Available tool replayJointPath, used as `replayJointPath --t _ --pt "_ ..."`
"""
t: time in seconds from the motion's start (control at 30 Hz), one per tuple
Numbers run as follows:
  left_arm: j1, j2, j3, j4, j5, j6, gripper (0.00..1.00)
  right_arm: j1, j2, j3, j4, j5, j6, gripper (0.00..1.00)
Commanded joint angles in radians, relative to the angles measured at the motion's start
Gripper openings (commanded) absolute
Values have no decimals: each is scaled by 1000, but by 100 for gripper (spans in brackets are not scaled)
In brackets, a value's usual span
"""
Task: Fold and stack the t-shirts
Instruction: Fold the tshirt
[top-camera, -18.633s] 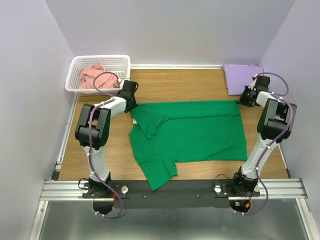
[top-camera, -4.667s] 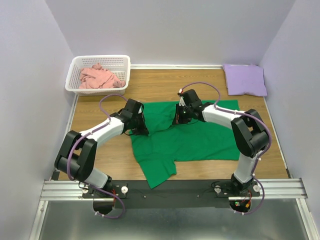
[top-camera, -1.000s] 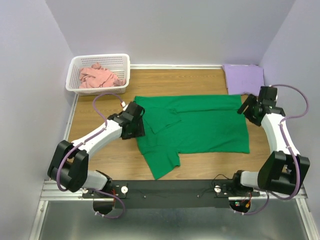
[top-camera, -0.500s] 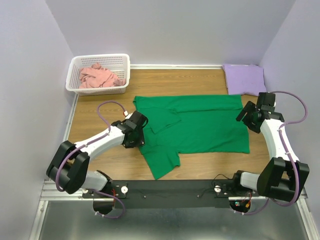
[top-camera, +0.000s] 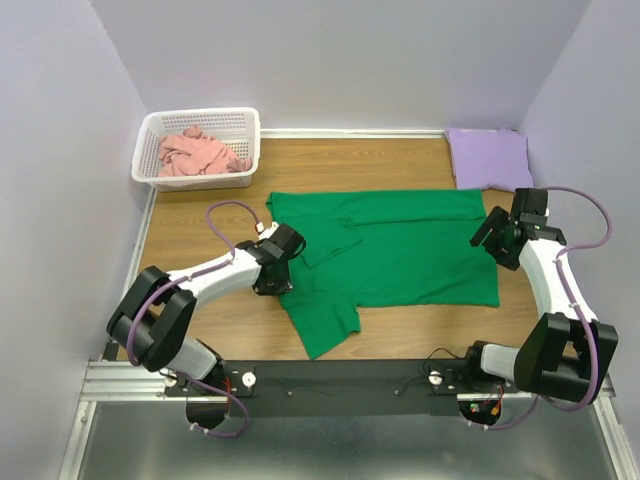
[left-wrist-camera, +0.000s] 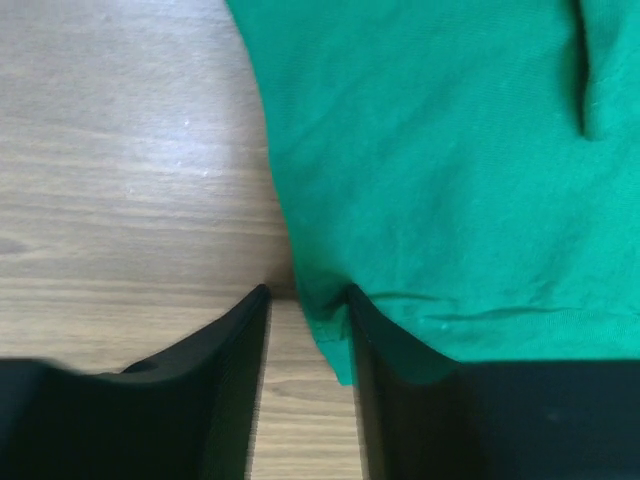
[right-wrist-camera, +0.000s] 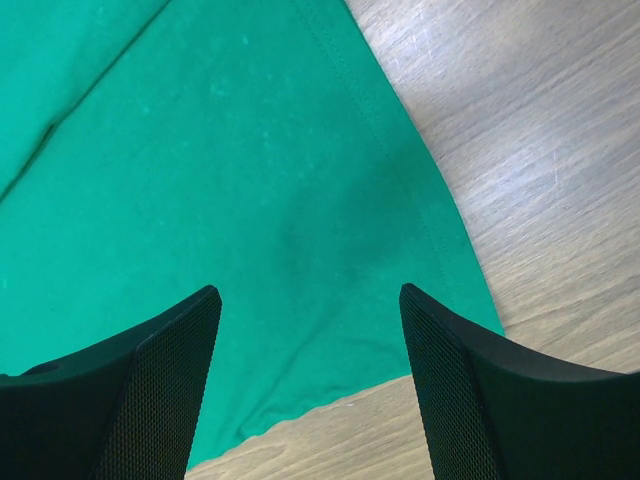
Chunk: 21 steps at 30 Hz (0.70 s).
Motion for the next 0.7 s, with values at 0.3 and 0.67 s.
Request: replayJointPath --t 0.3,0.67 --pt "-23 58 -51 79 -2 26 0 -5 68 48 -164 98 116 80" --pt "26 37 -46 133 0 124 0 -83 78 -31 -262 157 249 74"
